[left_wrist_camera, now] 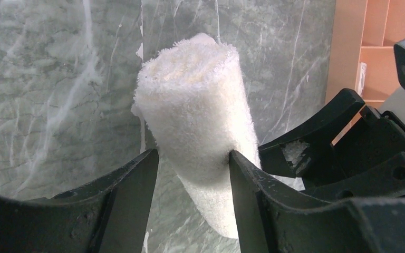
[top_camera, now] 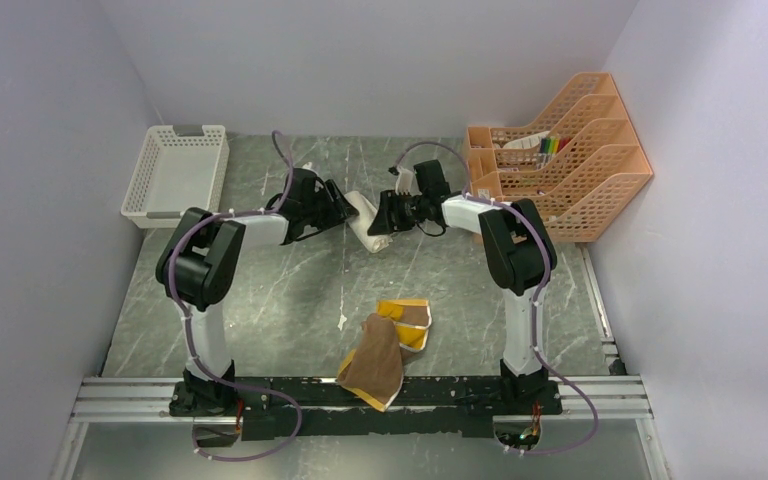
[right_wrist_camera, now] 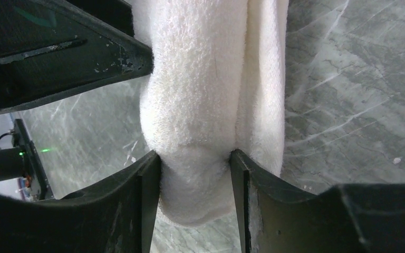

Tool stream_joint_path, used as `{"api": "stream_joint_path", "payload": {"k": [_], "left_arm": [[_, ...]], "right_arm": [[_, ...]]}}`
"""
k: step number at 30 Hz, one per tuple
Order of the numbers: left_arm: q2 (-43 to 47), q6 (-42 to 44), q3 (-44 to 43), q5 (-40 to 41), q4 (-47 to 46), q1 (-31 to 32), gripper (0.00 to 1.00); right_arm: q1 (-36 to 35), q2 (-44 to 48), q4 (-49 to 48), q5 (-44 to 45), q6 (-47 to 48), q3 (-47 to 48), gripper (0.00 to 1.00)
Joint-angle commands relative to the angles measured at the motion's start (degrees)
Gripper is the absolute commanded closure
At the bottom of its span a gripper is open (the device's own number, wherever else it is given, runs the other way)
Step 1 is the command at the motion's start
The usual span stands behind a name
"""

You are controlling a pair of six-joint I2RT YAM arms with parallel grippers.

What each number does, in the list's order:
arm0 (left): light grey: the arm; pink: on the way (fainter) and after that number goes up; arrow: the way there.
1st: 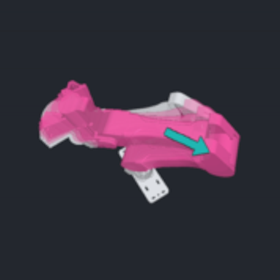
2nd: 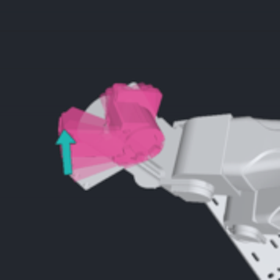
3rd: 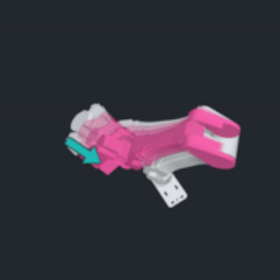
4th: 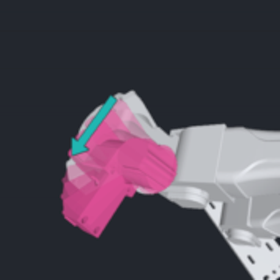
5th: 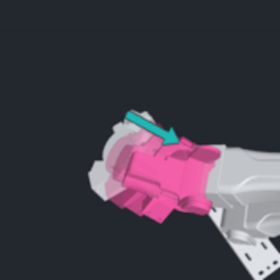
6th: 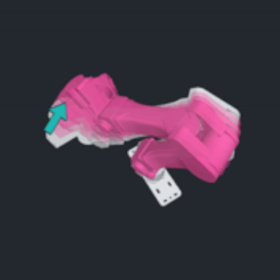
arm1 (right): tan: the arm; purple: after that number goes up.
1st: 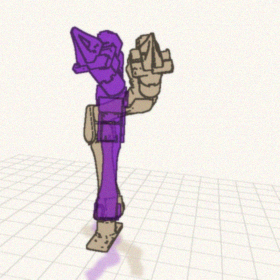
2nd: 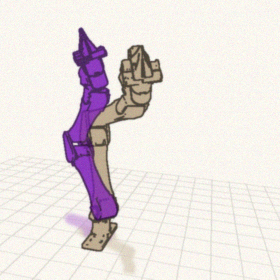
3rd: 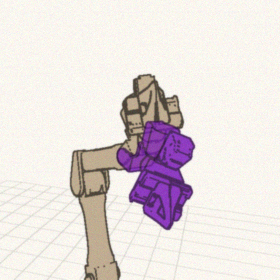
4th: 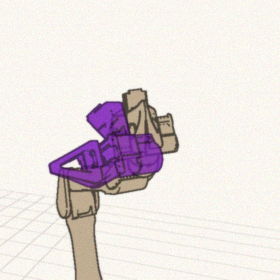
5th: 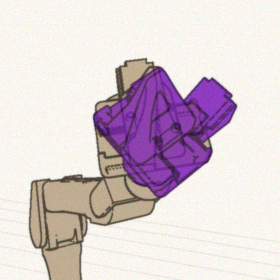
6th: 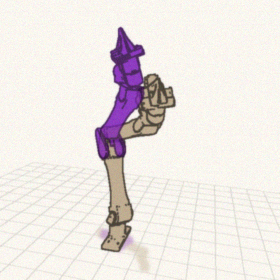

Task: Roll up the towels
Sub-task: Roll the towel at the center of the board.

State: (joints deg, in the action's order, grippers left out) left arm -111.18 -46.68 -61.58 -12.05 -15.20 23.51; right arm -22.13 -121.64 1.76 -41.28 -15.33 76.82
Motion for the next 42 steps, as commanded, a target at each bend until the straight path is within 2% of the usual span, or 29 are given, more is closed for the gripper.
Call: {"api": "stream_joint_path", "payload": {"k": [1, 8, 15, 21, 26, 32, 42], "left_arm": [[-2.2, 0.1, -2.5, -0.5, -2.0, 1.1, 0.37], [-4.7, 1.2, -5.1, 0.4, 1.3, 1.7, 0.38], [-5.5, 2.4, -7.0, 1.0, 4.0, 1.8, 0.38], [-6.7, 3.2, -8.9, 1.3, 6.2, 1.8, 0.39], [-8.6, 4.6, -12.2, 1.6, 10.4, 1.8, 0.39], [-9.6, 5.6, -14.4, 1.8, 12.5, 1.8, 0.39], [-10.0, 6.6, -15.6, 1.1, 13.9, 1.8, 0.39]], "right_arm": [[-1.0, 1.2, 5.8, 8.9, 4.3, 1.1, 0.5], [-7.8, 8.0, 11.9, 30.6, 13.5, 3.7, 0.45], [-13.5, 15.9, 8.0, 47.4, 19.0, 0.1, 0.41], [-19.2, 15.2, 7.7, 53.1, 23.2, 0.0, 0.4], [-21.9, 13.9, 5.5, 54.8, 22.8, -2.6, 0.4], [-23.0, 12.6, 3.0, 55.0, 20.8, -4.5, 0.42], [-23.9, 11.3, -0.6, 62.7, 21.8, -6.3, 0.43]]}}
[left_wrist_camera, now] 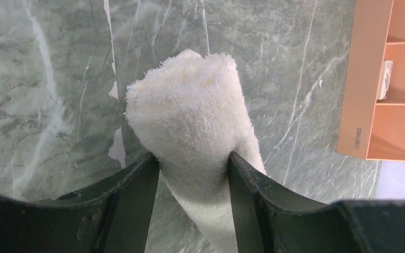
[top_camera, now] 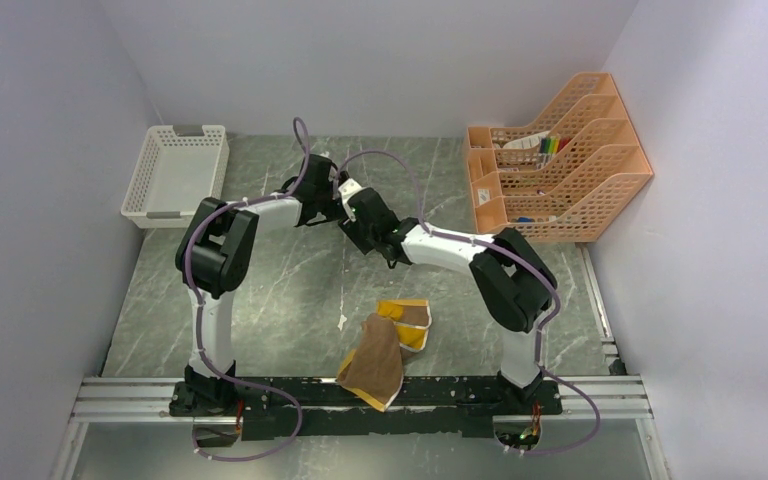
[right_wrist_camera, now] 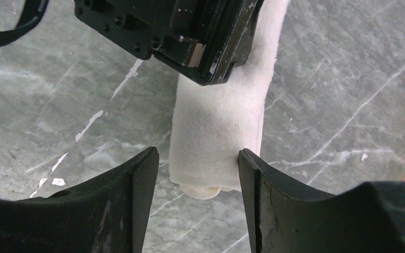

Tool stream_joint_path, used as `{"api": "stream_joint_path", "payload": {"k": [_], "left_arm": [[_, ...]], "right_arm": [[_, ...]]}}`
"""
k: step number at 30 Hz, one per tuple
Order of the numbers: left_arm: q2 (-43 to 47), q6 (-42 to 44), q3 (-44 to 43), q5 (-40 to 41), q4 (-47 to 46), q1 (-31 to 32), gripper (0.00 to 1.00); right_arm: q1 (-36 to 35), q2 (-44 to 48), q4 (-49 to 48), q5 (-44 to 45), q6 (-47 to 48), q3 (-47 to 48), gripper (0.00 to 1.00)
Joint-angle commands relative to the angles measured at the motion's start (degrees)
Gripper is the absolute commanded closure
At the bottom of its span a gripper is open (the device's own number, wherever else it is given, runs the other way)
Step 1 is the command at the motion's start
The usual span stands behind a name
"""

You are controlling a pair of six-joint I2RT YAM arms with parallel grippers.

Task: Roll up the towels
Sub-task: Roll the towel at the center of the board.

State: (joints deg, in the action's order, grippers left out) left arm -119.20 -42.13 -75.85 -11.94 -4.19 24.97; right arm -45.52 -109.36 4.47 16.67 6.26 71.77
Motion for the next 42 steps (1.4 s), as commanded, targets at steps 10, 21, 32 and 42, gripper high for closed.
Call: {"api": "stream_joint_path", "payload": {"k": [10, 21, 32, 42], "left_arm": [[-2.5, 2.2, -1.4, 0.3, 3.1, 0.4, 0.39], [-1.6, 3.0, -1.7, 0.0, 3.9, 0.3, 0.39], [3.9, 1.5, 2.2, 0.1, 1.0, -2.2, 0.33], [9.7, 0.1, 7.6, -3.3, -5.2, -4.4, 0.24]], "right_arm": [[-2.0, -3.4, -4.0, 10.9, 1.3, -1.8, 0.44], [-2.1, -4.7, -4.9, 13.6, 1.1, -2.1, 0.54], [0.6, -2.8, -5.3, 6.2, -2.4, -3.8, 0.57], [4.4, -0.9, -5.3, -2.8, -5.8, -4.7, 0.58]]}}
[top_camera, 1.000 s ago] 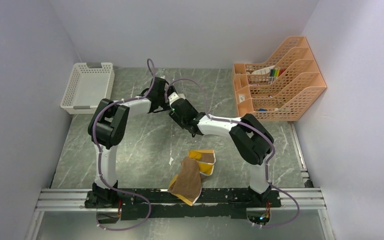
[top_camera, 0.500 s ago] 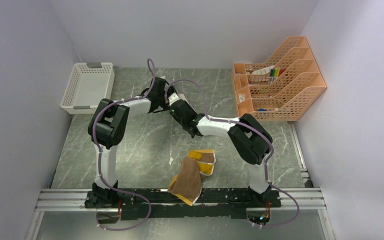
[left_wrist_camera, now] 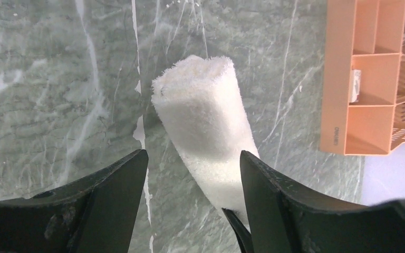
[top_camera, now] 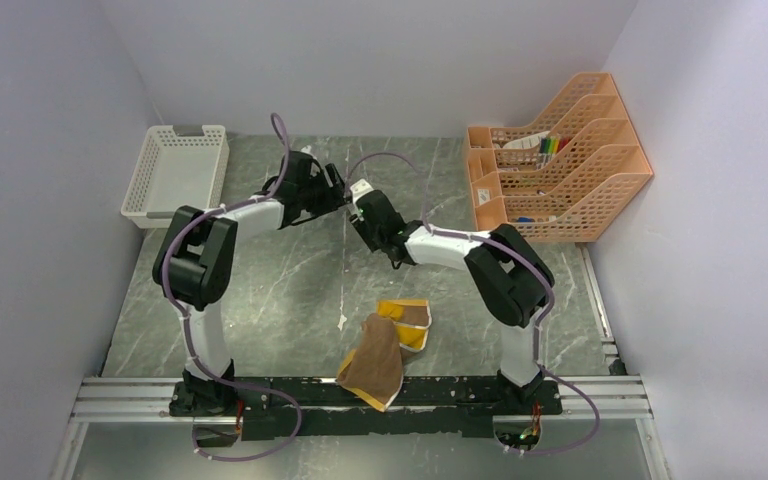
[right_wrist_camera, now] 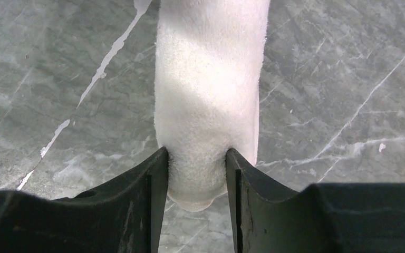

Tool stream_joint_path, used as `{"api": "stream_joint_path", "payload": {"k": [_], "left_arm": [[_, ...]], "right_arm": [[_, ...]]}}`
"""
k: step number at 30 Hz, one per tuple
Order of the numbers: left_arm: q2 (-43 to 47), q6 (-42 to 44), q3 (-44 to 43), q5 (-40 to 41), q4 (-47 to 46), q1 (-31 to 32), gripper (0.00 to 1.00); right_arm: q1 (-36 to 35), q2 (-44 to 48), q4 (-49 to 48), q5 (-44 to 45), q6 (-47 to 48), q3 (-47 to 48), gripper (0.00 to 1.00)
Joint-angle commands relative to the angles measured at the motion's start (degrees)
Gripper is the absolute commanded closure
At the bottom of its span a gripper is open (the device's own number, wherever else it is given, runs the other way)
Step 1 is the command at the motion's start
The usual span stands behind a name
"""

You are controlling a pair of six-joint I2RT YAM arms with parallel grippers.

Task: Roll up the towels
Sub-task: Roll the towel at the center of the board.

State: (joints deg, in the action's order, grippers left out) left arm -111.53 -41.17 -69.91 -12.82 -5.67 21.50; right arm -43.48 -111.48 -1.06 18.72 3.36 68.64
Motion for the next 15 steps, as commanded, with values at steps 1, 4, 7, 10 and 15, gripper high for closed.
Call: {"api": "stream_joint_path", "payload": {"k": [1, 4, 7, 10, 15], "left_arm": [[2.1, -1.1, 1.9, -2.9, -3.7, -1.2, 0.23], [2.7, -1.6, 3.1, -3.5, -4.2, -1.2, 0.21], [3.1, -2.5, 4.4, -4.1, -5.8, -1.2, 0.02], [2.5, -3.9, 4.6, -4.9, -7.2, -1.2, 0.02], [0.0, -6.8, 3.9, -7.2, -8.6, -0.7, 0.02]], "right_arm": [[2.7, 1.4, 0.2, -5.9, -3.1, -1.7, 0.58], [4.0, 1.9, 0.1, -8.6, -3.9, -2.0, 0.58], [5.2, 2.2, -0.2, -11.4, -5.1, -2.4, 0.58], [6.1, 2.3, -0.5, -13.4, -5.9, -2.7, 0.59], [6.8, 2.5, -0.8, -14.7, -6.5, -2.8, 0.59]]}}
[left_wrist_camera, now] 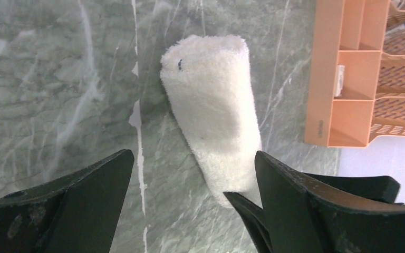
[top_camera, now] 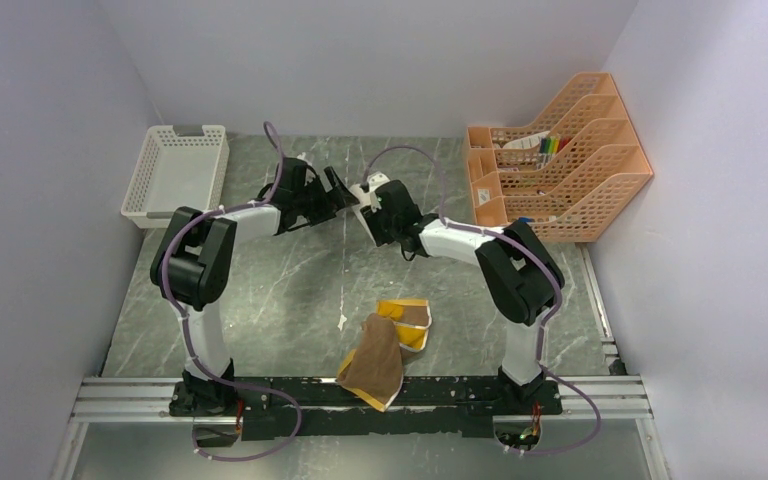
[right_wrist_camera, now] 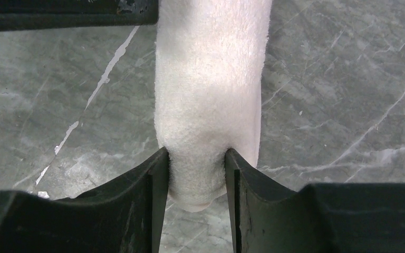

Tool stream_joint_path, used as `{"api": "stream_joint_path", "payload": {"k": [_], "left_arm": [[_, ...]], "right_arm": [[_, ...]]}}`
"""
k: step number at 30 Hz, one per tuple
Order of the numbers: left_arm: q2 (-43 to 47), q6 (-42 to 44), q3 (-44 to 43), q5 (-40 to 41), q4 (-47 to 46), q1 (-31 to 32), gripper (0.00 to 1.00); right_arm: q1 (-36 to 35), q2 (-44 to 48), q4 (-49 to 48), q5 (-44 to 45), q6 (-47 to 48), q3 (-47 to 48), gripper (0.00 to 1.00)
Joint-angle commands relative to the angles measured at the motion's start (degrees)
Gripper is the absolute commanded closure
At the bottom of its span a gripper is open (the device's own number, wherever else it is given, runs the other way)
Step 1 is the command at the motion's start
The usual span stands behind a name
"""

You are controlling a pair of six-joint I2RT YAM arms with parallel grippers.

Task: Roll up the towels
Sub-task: Roll the towel at the center of the board.

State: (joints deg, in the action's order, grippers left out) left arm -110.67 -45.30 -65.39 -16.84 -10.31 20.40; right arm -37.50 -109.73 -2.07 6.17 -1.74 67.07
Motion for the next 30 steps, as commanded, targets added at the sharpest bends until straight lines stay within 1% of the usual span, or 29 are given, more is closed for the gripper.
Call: {"api": "stream_joint_path", "payload": {"k": [1, 6, 9, 20, 24, 26, 30], "left_arm": [[-1.2, -3.1, -0.7, -3.3, -4.3, 0.5, 0.02], [-2.5, -4.9, -0.3, -2.9, -7.0, 1.7, 0.02], [-3.9, -5.5, -1.6, -2.7, -7.0, 2.4, 0.02], [-8.1, -7.0, -6.5, 0.4, -7.6, 4.7, 0.02], [-9.9, -7.0, -9.3, 0.6, -7.0, 5.4, 0.02], [-10.7, -6.6, -10.8, 1.0, -6.1, 5.9, 0.02], [-12.8, -5.1, -13.8, 2.1, -3.4, 7.1, 0.02]], "right_arm": [[0.9, 0.8, 0.1, -2.2, -1.5, -1.3, 0.59], [1.1, 1.0, -0.4, -2.8, -1.8, -1.8, 0.59], [1.7, 1.5, -1.3, -4.5, -2.6, -2.6, 0.6], [8.4, 4.1, -6.2, -18.6, -8.7, -6.4, 0.6], [8.9, 3.9, -7.2, -22.0, -10.1, -7.0, 0.6], [10.3, 3.8, -7.3, -22.7, -10.3, -7.0, 0.6], [10.7, 3.7, -7.0, -23.1, -10.1, -6.8, 0.61]]}}
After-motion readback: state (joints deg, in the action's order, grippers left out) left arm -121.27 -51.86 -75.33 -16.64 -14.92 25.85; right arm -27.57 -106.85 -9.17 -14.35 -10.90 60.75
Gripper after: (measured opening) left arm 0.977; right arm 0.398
